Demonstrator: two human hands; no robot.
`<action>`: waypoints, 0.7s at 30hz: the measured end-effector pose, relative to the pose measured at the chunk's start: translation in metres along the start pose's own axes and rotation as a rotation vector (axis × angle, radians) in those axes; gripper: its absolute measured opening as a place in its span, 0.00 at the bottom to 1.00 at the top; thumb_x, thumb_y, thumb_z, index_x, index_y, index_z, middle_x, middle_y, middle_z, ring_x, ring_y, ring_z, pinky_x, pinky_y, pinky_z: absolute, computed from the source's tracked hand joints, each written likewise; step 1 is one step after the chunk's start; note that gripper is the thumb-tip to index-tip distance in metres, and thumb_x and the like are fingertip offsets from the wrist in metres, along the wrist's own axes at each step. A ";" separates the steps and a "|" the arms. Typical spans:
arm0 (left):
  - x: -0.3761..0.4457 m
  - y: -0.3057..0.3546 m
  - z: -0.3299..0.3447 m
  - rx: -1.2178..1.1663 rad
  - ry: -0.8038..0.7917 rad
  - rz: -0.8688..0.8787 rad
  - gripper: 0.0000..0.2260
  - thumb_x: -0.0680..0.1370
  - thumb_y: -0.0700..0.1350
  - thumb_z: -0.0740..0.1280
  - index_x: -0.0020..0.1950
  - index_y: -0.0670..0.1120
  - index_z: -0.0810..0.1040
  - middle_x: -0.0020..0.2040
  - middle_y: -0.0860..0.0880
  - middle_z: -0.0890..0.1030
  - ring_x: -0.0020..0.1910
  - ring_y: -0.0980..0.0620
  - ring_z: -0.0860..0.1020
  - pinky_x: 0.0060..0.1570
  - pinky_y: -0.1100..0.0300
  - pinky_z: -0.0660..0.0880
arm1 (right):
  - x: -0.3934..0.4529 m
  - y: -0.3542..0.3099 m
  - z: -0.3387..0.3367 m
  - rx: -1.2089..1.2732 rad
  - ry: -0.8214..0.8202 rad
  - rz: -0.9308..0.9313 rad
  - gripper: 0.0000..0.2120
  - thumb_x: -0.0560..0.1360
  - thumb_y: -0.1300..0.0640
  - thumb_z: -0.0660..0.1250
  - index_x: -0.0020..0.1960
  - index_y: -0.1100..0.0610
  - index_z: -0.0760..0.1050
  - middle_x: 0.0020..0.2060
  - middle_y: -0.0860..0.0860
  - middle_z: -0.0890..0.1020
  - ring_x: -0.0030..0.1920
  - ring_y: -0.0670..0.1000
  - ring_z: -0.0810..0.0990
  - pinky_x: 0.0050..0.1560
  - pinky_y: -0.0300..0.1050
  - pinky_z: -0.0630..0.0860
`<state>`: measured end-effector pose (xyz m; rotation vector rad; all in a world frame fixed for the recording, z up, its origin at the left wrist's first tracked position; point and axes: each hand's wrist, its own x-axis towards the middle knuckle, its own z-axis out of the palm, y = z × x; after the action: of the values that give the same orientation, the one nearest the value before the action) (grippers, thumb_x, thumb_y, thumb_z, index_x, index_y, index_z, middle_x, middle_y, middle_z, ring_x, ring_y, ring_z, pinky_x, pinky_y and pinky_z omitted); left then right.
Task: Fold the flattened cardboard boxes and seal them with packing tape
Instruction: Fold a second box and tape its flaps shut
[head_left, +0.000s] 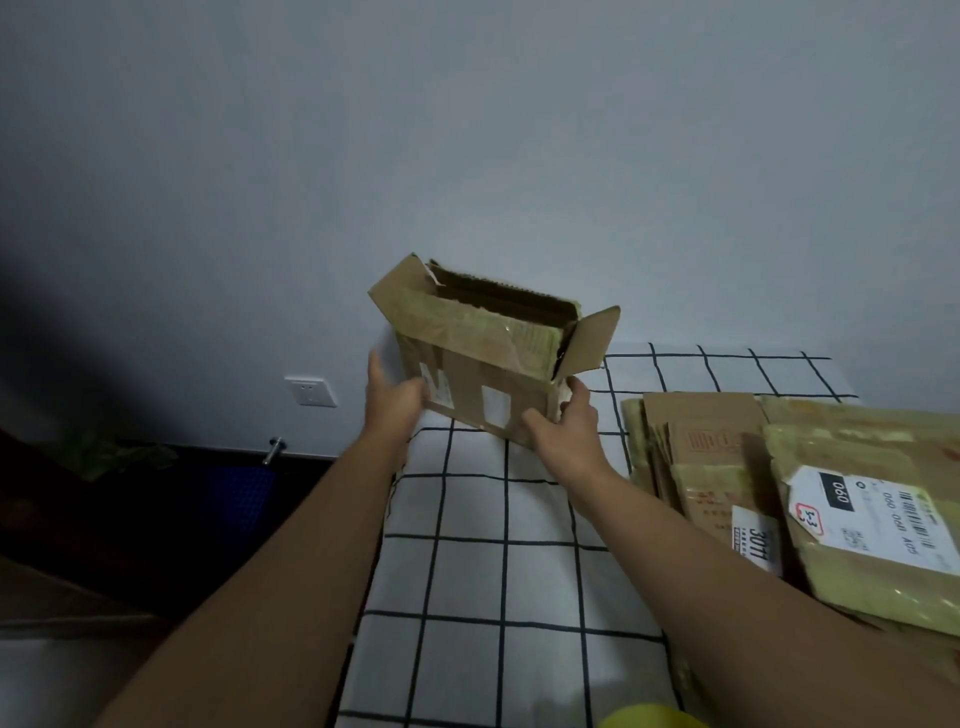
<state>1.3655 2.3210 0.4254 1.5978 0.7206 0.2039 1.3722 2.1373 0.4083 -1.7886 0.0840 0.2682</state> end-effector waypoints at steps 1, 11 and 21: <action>0.005 0.005 0.001 -0.024 -0.057 0.007 0.34 0.77 0.33 0.61 0.79 0.54 0.54 0.74 0.48 0.67 0.70 0.47 0.69 0.60 0.60 0.69 | 0.004 0.000 0.000 -0.009 -0.010 -0.014 0.40 0.67 0.47 0.66 0.77 0.48 0.56 0.68 0.55 0.69 0.65 0.56 0.73 0.67 0.57 0.73; -0.002 0.024 0.068 -0.073 -0.212 0.214 0.28 0.77 0.31 0.64 0.74 0.50 0.63 0.62 0.55 0.73 0.54 0.61 0.74 0.39 0.73 0.73 | 0.064 -0.029 -0.091 -0.040 0.184 -0.048 0.23 0.79 0.53 0.64 0.72 0.54 0.65 0.61 0.51 0.77 0.60 0.53 0.76 0.58 0.49 0.72; 0.000 0.001 0.100 0.112 -0.342 0.209 0.34 0.79 0.32 0.61 0.78 0.57 0.53 0.49 0.67 0.71 0.46 0.63 0.75 0.37 0.75 0.73 | 0.090 -0.018 -0.109 -0.051 0.113 0.120 0.25 0.80 0.53 0.59 0.74 0.55 0.55 0.58 0.54 0.72 0.56 0.55 0.71 0.54 0.51 0.68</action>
<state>1.4185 2.2375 0.4085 1.7594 0.3053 0.0388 1.4784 2.0444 0.4283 -1.8513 0.2673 0.2565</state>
